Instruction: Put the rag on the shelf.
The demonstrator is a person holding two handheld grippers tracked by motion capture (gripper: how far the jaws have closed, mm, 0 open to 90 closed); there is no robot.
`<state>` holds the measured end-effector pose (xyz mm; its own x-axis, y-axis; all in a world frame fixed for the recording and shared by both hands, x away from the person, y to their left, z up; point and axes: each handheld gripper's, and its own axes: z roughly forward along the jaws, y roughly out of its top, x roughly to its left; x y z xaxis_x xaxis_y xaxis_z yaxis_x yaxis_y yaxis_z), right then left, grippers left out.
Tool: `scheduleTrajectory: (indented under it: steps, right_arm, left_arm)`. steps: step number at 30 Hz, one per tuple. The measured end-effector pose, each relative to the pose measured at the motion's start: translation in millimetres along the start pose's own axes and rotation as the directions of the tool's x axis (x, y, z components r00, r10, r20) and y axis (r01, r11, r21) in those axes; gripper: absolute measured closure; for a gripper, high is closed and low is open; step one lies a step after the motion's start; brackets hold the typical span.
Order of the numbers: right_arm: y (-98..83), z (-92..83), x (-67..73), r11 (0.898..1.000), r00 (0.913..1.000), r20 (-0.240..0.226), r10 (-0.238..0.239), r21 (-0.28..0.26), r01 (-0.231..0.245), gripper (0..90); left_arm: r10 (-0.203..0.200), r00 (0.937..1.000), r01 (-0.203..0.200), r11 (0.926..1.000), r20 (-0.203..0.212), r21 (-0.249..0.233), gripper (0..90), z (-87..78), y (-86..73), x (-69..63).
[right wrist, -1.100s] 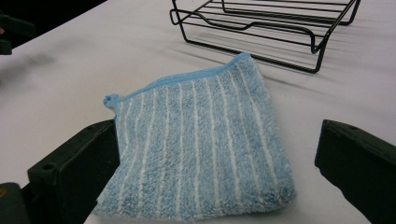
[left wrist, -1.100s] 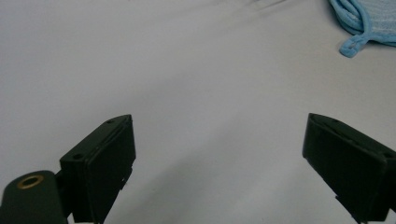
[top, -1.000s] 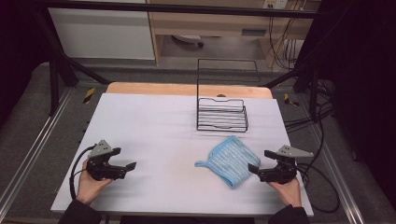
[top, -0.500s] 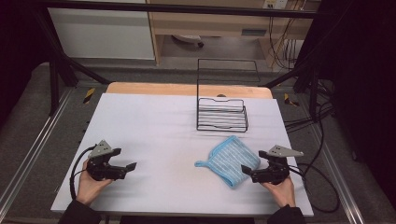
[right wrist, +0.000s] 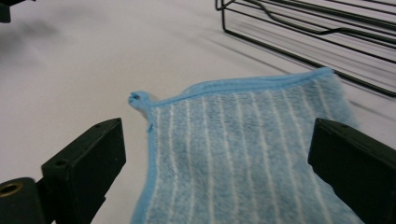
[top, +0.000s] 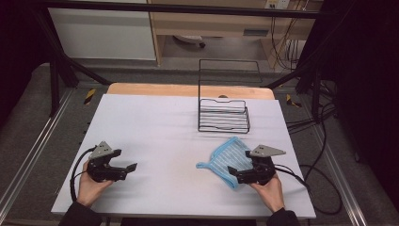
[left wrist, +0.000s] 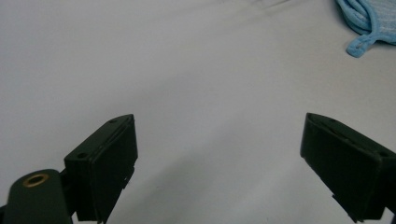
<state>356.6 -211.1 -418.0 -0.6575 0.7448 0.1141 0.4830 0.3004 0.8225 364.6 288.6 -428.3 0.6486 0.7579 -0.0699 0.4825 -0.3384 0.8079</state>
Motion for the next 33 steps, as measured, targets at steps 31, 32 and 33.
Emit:
scheduleTrajectory:
  steps: [31, 32, 33]
  right_arm:
    - [4.0, 67.6, 37.6, 0.961, 0.9784, 0.043, -0.202, 0.202, 0.190, 48.8]
    - [3.5, 67.2, 37.8, 0.959, 0.9773, 0.045, -0.207, 0.207, 0.194, 48.1]
    - [3.3, 66.7, 38.2, 0.957, 0.9761, 0.046, -0.212, 0.211, 0.198, 48.4]
  left_arm:
    - [0.004, 0.9998, -0.004, 1.0000, -0.018, 0.007, 13.2, -1.0, 0.2, -0.2]
    - [0.004, 0.9998, -0.004, 1.0000, -0.018, 0.007, 13.3, -0.9, 0.1, 0.0]
    - [0.003, 0.9998, -0.003, 1.0000, -0.018, 0.008, 13.4, -0.8, 0.0, 0.1]
